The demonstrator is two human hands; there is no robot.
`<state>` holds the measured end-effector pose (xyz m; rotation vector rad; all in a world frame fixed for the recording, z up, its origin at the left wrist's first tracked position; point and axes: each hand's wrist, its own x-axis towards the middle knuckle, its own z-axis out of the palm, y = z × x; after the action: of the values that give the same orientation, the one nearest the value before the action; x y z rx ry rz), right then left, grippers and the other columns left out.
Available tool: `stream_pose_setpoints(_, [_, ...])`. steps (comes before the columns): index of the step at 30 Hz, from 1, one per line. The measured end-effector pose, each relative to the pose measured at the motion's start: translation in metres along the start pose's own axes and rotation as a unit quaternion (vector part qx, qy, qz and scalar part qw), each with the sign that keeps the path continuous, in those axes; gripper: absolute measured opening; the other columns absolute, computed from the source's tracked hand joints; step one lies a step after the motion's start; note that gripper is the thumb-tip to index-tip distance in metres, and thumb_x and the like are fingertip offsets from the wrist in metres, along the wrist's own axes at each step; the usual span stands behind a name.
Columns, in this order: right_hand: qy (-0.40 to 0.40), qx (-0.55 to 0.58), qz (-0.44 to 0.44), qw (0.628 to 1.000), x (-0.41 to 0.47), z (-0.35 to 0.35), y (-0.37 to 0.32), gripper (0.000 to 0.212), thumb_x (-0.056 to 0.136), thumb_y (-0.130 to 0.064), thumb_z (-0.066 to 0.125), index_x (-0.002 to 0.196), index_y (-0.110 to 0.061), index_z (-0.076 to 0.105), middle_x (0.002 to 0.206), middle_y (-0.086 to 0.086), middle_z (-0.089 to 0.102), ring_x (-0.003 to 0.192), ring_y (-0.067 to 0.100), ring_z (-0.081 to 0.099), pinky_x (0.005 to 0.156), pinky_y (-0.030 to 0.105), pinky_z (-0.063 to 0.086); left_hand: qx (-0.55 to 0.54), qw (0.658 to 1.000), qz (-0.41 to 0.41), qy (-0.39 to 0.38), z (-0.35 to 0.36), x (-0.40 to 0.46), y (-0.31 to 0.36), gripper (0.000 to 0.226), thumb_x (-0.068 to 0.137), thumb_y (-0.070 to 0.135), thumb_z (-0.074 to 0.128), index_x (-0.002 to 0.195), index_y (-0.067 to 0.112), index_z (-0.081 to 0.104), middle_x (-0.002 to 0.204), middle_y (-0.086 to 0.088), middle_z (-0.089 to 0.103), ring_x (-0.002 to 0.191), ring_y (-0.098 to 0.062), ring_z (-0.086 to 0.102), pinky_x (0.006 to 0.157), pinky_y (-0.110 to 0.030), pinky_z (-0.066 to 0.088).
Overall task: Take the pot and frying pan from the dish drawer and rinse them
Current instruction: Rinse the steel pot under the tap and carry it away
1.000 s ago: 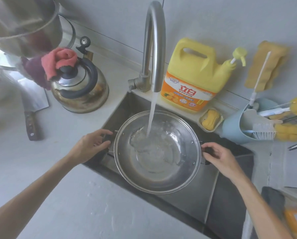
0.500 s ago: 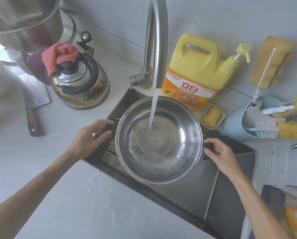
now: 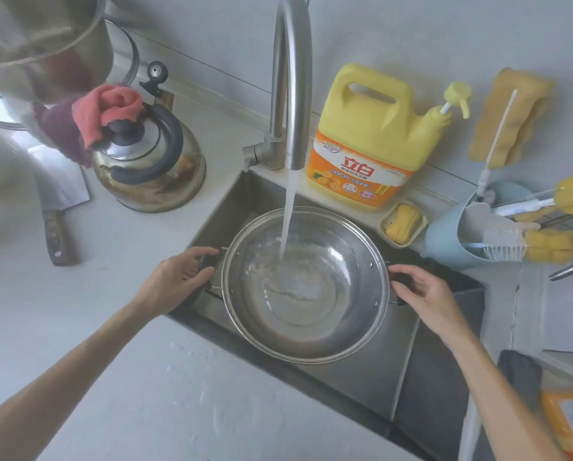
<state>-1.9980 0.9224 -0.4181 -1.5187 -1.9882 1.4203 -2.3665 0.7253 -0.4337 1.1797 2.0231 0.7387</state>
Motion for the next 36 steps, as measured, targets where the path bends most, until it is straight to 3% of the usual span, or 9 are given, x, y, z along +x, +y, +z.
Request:
stream_pose_setpoints(4, [0.015,-0.010,-0.021,1.000,0.002,-0.008,-0.002,0.025,0.086,-0.005,0.064,0.108,-0.017,0.066,0.109,-0.016,0.064,0.093,-0.021,0.056,0.076,-0.005,0.036,-0.020,1.000,-0.001,-0.004,0.016,0.002,-0.005,0.042,0.088,0.020,0.062,0.100,0.058,0.050,0.074,0.013,0.072,0.070,0.000,0.068,0.082,-0.029,0.051])
stream_pose_setpoints(9, [0.011,-0.004,-0.007,1.000,0.003,-0.004,0.002,0.024,0.085,-0.002,0.065,0.105,-0.015,0.064,0.101,-0.016,0.062,0.082,-0.029,0.053,0.070,-0.007,0.034,-0.040,0.997,0.025,0.058,0.008,0.005,0.002,0.039,0.086,0.017,0.065,0.104,0.050,0.054,0.072,0.017,0.068,0.069,0.000,0.065,0.080,-0.022,0.049])
stream_pose_setpoints(14, [0.000,0.002,0.020,1.000,0.004,0.013,0.013,0.024,0.085,-0.001,0.064,0.094,-0.023,0.062,0.097,-0.016,0.062,0.081,-0.028,0.054,0.069,-0.005,0.037,-0.025,0.994,0.028,0.107,-0.013,0.002,0.015,0.030,0.076,0.038,0.065,0.106,0.046,0.062,0.079,0.017,0.064,0.081,-0.010,0.062,0.086,-0.032,0.047])
stream_pose_setpoints(18, [-0.038,-0.017,0.041,0.998,0.005,0.021,0.022,0.022,0.089,-0.008,0.061,0.105,-0.024,0.062,0.098,-0.025,0.058,0.082,-0.026,0.053,0.069,-0.002,0.039,-0.017,0.992,0.036,0.121,-0.024,0.000,0.023,0.031,0.071,0.042,0.059,0.101,0.045,0.065,0.083,0.002,0.068,0.074,-0.004,0.059,0.080,-0.016,0.044])
stream_pose_setpoints(22, [-0.043,-0.008,0.043,0.998,0.004,0.019,0.027,0.023,0.089,-0.004,0.060,0.107,-0.019,0.063,0.102,-0.018,0.064,0.088,-0.022,0.057,0.071,-0.002,0.040,-0.020,0.995,0.015,0.102,-0.022,0.001,0.021,0.026,0.074,0.036,0.059,0.097,0.048,0.065,0.069,0.000,0.063,0.068,-0.005,0.058,0.071,-0.006,0.041])
stream_pose_setpoints(26, [-0.022,0.003,0.033,0.999,0.004,0.008,0.023,0.023,0.089,-0.004,0.059,0.104,-0.020,0.067,0.101,-0.013,0.070,0.086,-0.007,0.065,0.071,0.006,0.047,-0.022,0.999,-0.006,0.043,-0.005,-0.003,0.010,0.023,0.082,0.032,0.063,0.101,0.045,0.063,0.064,0.000,0.068,0.064,-0.008,0.063,0.073,-0.019,0.047])
stream_pose_setpoints(29, [-0.005,0.003,0.012,1.000,0.006,-0.001,0.016,0.024,0.090,-0.005,0.058,0.106,-0.021,0.066,0.105,-0.010,0.070,0.088,-0.006,0.064,0.075,0.008,0.049,-0.016,1.000,-0.025,0.008,0.010,-0.003,0.001,0.031,0.088,0.022,0.062,0.099,0.051,0.057,0.066,0.016,0.070,0.070,0.003,0.064,0.072,-0.010,0.044])
stream_pose_setpoints(36, [0.031,0.002,-0.026,0.999,0.008,-0.007,-0.002,0.023,0.090,-0.007,0.059,0.109,-0.018,0.066,0.106,-0.012,0.067,0.084,-0.010,0.061,0.075,0.002,0.043,-0.037,0.998,-0.056,-0.022,0.036,-0.004,-0.013,0.033,0.088,0.025,0.061,0.104,0.052,0.051,0.073,0.011,0.073,0.077,-0.008,0.070,0.087,-0.039,0.052])
